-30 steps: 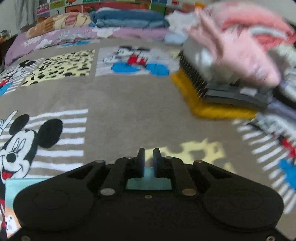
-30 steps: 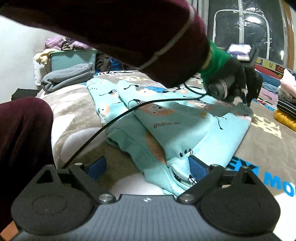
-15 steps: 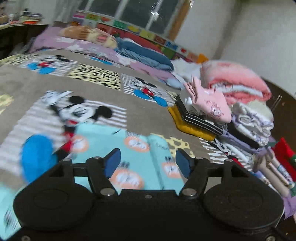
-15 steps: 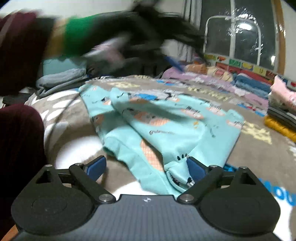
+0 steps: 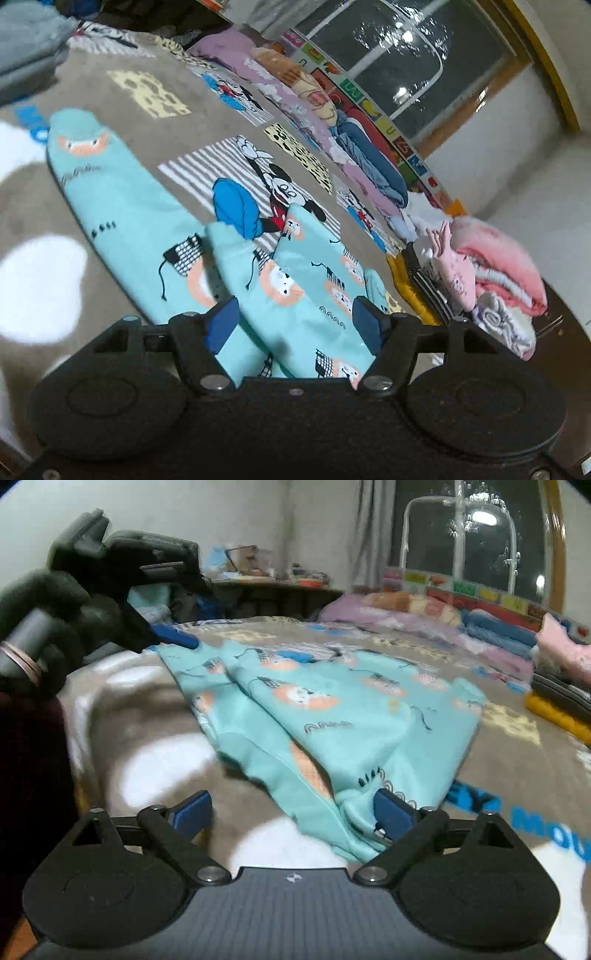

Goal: Fold clothes

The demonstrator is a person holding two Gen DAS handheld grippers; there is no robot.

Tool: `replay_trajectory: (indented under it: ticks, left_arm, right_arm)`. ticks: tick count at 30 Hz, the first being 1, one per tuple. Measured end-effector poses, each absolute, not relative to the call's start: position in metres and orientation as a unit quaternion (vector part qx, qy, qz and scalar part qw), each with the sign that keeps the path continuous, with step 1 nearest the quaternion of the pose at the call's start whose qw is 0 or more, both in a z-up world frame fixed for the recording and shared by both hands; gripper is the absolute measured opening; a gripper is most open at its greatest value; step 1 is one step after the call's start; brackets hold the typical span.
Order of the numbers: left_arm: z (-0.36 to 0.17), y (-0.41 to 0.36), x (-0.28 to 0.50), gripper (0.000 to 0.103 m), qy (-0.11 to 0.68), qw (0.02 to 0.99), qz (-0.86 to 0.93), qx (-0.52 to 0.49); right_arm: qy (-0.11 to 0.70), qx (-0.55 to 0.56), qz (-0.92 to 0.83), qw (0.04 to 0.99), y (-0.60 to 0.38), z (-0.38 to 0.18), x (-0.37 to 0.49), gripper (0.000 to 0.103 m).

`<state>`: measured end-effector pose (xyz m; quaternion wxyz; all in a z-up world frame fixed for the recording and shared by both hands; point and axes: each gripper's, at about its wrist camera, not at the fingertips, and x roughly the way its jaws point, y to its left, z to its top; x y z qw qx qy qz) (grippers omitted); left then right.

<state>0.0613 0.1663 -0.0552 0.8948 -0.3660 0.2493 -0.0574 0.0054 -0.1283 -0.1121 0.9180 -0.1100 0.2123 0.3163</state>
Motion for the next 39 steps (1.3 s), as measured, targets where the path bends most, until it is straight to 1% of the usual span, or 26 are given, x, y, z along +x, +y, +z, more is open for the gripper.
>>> replay_trajectory:
  ticks: [3,5,6,8,9,10,11,12,13,14,15,16,17,23,26,29,35,39]
  left_arm:
    - [-0.062,0.166,0.068,0.063,0.252,0.896,-0.045,-0.362]
    - [-0.067,0.165,0.076,0.056,0.260,0.896,-0.033,-0.360]
    - [-0.070,0.165,0.080,0.055,0.262,0.895,-0.027,-0.361]
    - [-0.077,0.168,0.086,0.046,0.265,0.893,-0.018,-0.364]
    - [-0.080,0.170,0.089,0.045,0.266,0.892,-0.014,-0.367]
    - [-0.083,0.171,0.092,0.041,0.266,0.891,-0.010,-0.368]
    - [-0.085,0.172,0.095,0.034,0.266,0.890,-0.005,-0.369]
    - [-0.087,0.174,0.098,0.034,0.264,0.890,-0.004,-0.371]
    - [-0.089,0.175,0.101,0.029,0.261,0.890,-0.003,-0.373]
    - [-0.089,0.176,0.103,0.015,0.258,0.890,-0.004,-0.375]
    - [-0.089,0.177,0.106,0.010,0.256,0.890,-0.005,-0.377]
    - [-0.087,0.176,0.108,0.008,0.254,0.890,-0.009,-0.379]
    - [-0.084,0.175,0.109,0.004,0.249,0.892,-0.013,-0.378]
    - [-0.054,0.158,0.112,0.002,0.230,0.912,-0.035,-0.339]
    - [-0.036,0.149,0.118,0.002,0.218,0.915,-0.049,-0.335]
    - [-0.018,0.134,0.127,0.002,0.209,0.917,-0.068,-0.332]
    - [0.009,0.095,0.157,0.002,0.207,0.922,-0.095,-0.312]
    - [0.017,0.073,0.178,0.002,0.215,0.922,-0.100,-0.306]
  right_arm:
    - [0.208,-0.096,0.319,0.919,-0.131,-0.107,0.007,0.096]
    - [0.211,-0.084,0.322,0.919,-0.135,-0.107,0.009,0.096]
    - [0.211,-0.083,0.322,0.919,-0.136,-0.107,0.009,0.096]
    - [0.209,-0.087,0.321,0.919,-0.135,-0.109,0.009,0.096]
    - [0.208,-0.091,0.320,0.920,-0.134,-0.109,0.007,0.096]
    - [0.206,-0.095,0.320,0.920,-0.133,-0.110,0.005,0.096]
    - [0.204,-0.097,0.320,0.920,-0.132,-0.111,0.003,0.096]
    - [0.203,-0.096,0.321,0.920,-0.133,-0.111,0.002,0.096]
    - [0.202,-0.094,0.322,0.920,-0.133,-0.111,0.002,0.096]
    - [0.201,-0.090,0.325,0.920,-0.135,-0.110,0.002,0.096]
    - [0.201,-0.088,0.326,0.920,-0.136,-0.110,0.002,0.096]
    - [0.201,-0.085,0.328,0.919,-0.137,-0.110,0.002,0.096]
    - [0.200,-0.083,0.330,0.919,-0.138,-0.110,0.002,0.096]
    - [0.198,-0.061,0.343,0.916,-0.145,-0.105,0.003,0.095]
    - [0.186,-0.055,0.342,0.920,-0.149,-0.102,0.002,0.091]
    - [0.172,-0.050,0.332,0.926,-0.153,-0.099,0.001,0.091]
    - [0.188,-0.029,0.336,0.922,-0.157,-0.100,0.007,0.091]
    - [0.195,-0.020,0.342,0.919,-0.160,-0.101,0.009,0.091]
